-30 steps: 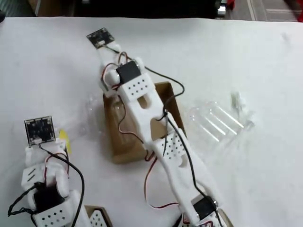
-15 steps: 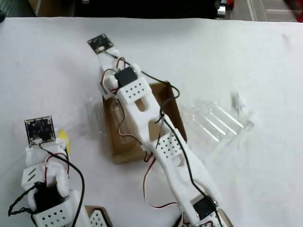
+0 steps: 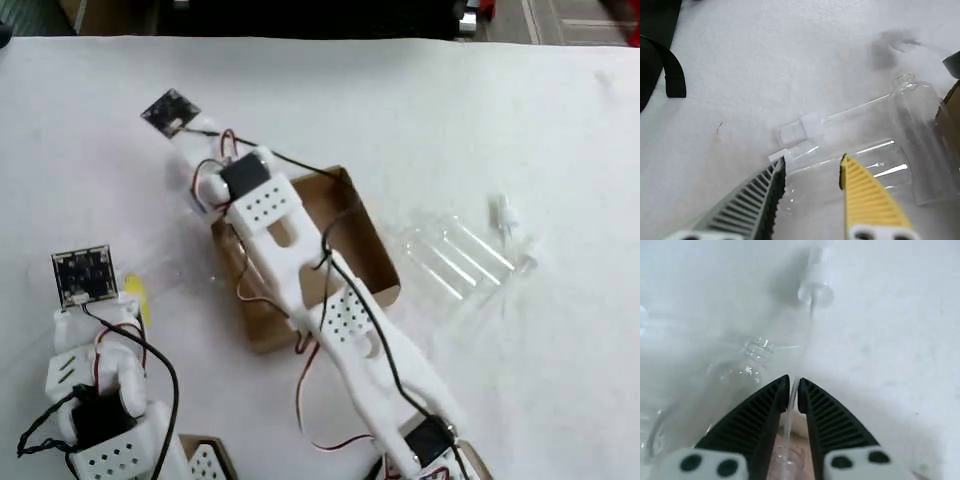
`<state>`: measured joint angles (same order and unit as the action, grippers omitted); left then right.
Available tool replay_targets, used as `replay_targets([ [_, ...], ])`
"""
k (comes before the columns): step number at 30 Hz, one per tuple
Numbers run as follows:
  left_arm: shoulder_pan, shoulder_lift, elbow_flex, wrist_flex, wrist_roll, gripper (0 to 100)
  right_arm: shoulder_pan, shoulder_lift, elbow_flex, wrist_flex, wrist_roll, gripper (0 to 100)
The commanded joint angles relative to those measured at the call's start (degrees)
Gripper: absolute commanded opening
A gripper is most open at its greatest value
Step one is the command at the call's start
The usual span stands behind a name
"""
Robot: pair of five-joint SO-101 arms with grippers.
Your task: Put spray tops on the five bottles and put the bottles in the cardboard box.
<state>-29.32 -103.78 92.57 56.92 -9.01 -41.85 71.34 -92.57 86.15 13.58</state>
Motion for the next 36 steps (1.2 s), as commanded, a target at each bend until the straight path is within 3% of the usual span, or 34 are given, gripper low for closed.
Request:
replay_targets([
  [1, 0.66, -0.57, -0.44, 0.00, -0.44, 17, -0.66, -7.69, -2.64, 1.71, 0.97, 1.8],
  [10, 0.66, -0.57, -0.44, 0.00, -0.44, 17, -0.57, -16.48, -2.64, 8.31, 1.05, 1.8],
  [14, 0.66, -0.57, -0.44, 0.00, -0.44, 17, -0.48, -13.67, -2.20, 5.85, 0.53, 2.6],
  [19, 0.40, -0.57, -0.44, 0.00, -0.44, 17, -0.31, -6.02, -2.20, 3.30, -5.19, 20.2],
  [21, 0.40, -0.57, -0.44, 0.00, -0.44, 17, -1.63, -3.82, -2.29, 3.65, -6.07, 21.9],
  [27, 0.40, -0.57, -0.44, 0.00, -0.44, 17, -4.00, -0.40, -2.29, 2.51, -1.85, 18.0],
  [31, 0.40, -0.57, -0.44, 0.00, -0.44, 17, -3.82, 1.01, -2.73, 0.75, -1.67, 2.2],
  [36, 0.40, -0.57, -0.44, 0.00, -0.44, 17, -6.37, -0.66, -2.64, 0.31, 5.01, 1.5],
])
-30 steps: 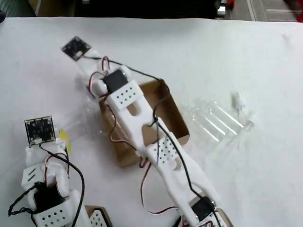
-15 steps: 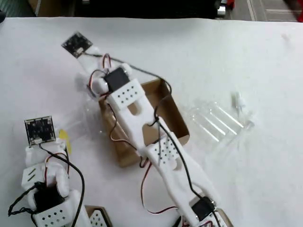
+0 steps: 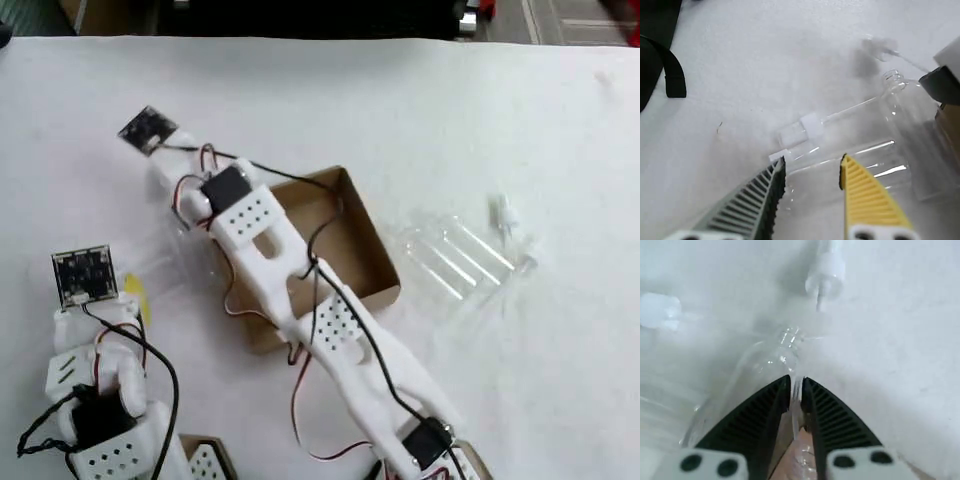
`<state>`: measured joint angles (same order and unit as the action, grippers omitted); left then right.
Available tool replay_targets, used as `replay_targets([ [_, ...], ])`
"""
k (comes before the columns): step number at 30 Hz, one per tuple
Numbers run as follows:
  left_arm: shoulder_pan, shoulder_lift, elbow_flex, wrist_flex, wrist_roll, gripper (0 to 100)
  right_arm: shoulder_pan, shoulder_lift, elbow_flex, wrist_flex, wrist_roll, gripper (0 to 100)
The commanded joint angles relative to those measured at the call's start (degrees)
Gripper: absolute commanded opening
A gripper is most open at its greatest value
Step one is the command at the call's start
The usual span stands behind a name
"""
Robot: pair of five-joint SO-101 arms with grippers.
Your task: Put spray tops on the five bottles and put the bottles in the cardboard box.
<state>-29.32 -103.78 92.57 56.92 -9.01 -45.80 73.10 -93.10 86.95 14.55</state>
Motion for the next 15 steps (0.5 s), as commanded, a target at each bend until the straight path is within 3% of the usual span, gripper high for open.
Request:
replay_targets([
  [1, 0.40, -0.57, -0.44, 0.00, -0.44, 17, -3.21, -2.95, -2.11, 0.22, 5.01, 1.8],
  [15, 0.31, -0.57, -0.53, -0.09, -0.44, 17, -9.54, -11.38, -1.76, 12.00, 7.65, 1.8],
])
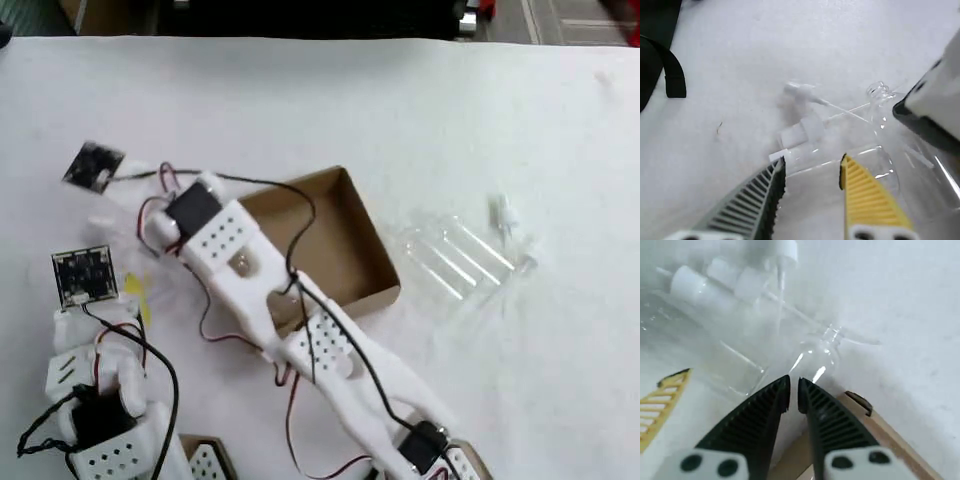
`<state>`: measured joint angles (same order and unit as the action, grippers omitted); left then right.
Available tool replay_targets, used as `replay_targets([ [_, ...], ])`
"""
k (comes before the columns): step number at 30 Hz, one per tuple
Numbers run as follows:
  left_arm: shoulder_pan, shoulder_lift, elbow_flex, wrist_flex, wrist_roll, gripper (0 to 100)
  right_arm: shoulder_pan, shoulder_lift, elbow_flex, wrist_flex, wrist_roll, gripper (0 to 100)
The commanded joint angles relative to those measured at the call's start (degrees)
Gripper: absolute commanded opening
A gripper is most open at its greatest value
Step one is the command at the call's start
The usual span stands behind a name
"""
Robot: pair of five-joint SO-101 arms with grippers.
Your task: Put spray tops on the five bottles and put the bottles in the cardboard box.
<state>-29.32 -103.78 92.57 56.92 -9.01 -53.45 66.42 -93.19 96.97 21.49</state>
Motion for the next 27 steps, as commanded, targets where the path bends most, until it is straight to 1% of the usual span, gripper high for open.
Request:
replay_targets([
  [1, 0.31, -0.57, -0.53, -0.18, -0.44, 17, -2.15, -4.88, -1.93, 1.98, 0.53, 1.8],
  [4, 0.31, -0.57, -0.53, -0.18, -0.44, 17, -2.51, -7.43, -1.67, 2.07, 0.35, 3.5],
  [5, 0.31, -0.57, -0.53, -0.18, -0.44, 17, -2.86, -8.92, -1.58, 2.15, 0.26, 6.9],
  [8, 0.31, -0.57, -0.53, -0.26, -0.44, 17, -4.26, -14.11, -1.58, 2.15, -2.90, 23.3],
  [9, 0.31, -0.57, -0.53, -0.26, -0.44, 17, -5.32, -15.96, -1.49, 2.15, -3.25, 27.0],
  [10, 0.31, -0.57, -0.53, -0.26, -0.44, 17, -6.37, -17.80, -1.49, 2.15, -3.25, 27.6],
  [12, 0.31, -0.57, -0.53, -0.26, -0.44, 17, -7.96, -21.41, -1.49, 2.15, -3.25, 24.7],
  [15, 0.31, -0.57, -0.53, -0.26, -0.44, 17, -7.16, -27.74, -1.58, 2.07, -3.25, 20.7],
  [17, 0.22, -0.57, -0.53, -0.26, -0.44, 17, -2.86, -32.40, -1.58, 1.98, -3.25, 15.9],
  [20, -0.66, -0.57, -0.53, -0.44, -0.44, 17, 7.78, -38.73, -1.58, 2.07, -3.52, 1.2],
  [21, -1.01, -0.57, -0.53, -0.44, -0.44, 17, 12.00, -40.31, -1.49, 2.15, -3.52, 1.3],
  [23, -1.10, -0.57, -0.53, -0.44, -0.44, 17, 20.70, -43.03, 0.88, 2.15, -3.69, 6.7],
  [25, -1.19, -0.57, -0.53, -0.44, -0.44, 17, 28.26, -45.05, 7.12, 2.15, -3.69, 8.4],
  [27, -1.19, -0.57, -0.53, -0.44, -0.35, 17, 33.89, -46.81, 16.79, 2.15, -3.69, 7.6],
])
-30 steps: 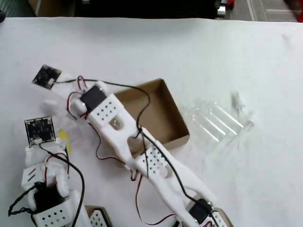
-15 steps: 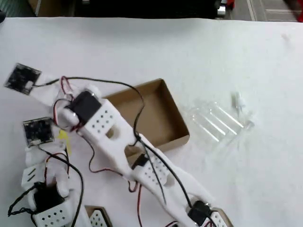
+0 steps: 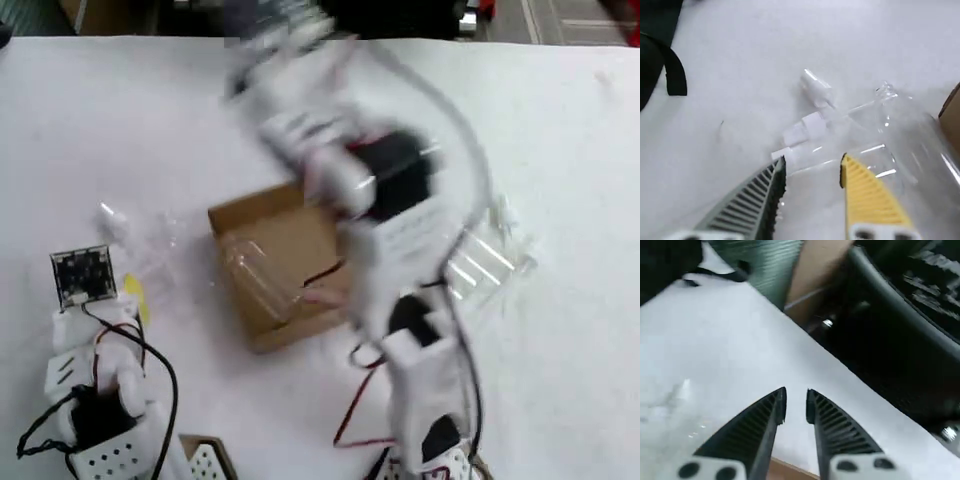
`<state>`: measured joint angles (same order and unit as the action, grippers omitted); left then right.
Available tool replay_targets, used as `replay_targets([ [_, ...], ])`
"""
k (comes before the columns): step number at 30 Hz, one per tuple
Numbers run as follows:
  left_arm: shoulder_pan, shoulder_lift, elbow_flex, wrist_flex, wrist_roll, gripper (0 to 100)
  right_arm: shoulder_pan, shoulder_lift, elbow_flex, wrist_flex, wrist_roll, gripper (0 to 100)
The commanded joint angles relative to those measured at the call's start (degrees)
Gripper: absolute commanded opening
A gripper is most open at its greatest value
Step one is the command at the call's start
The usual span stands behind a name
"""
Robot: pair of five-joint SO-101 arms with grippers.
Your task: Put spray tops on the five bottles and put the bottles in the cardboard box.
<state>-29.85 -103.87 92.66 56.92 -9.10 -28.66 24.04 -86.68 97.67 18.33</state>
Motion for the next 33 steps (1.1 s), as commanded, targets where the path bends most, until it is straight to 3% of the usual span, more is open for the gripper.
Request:
replay_targets([
  [1, -0.66, -0.48, -0.62, -0.53, -0.26, 17, 11.12, -5.41, 16.00, 1.45, -0.44, 6.7],
  [8, -0.57, -0.48, -0.62, -0.53, -0.26, 17, 16.57, -10.15, 49.32, -1.89, -0.35, 6.9],
  [14, -0.66, -0.48, -0.62, -2.46, 4.66, 17, 17.27, -9.89, 63.82, -10.95, -0.18, 20.7],
  [21, -0.66, -0.48, -0.62, -2.55, 5.27, 17, 13.23, -9.80, 76.48, -24.48, -0.18, 20.9],
  [25, -0.66, -0.48, -0.62, -2.46, 5.27, 17, 13.05, -8.22, 80.09, -32.04, -0.53, 20.9],
  [30, -0.57, -0.48, -0.62, -2.46, 5.27, 17, 12.88, 0.04, 73.41, -33.10, -0.62, 20.3],
  [33, -0.48, -0.48, -0.53, -2.46, 5.27, 17, 12.88, 7.08, 65.58, -31.60, -0.62, 11.7],
])
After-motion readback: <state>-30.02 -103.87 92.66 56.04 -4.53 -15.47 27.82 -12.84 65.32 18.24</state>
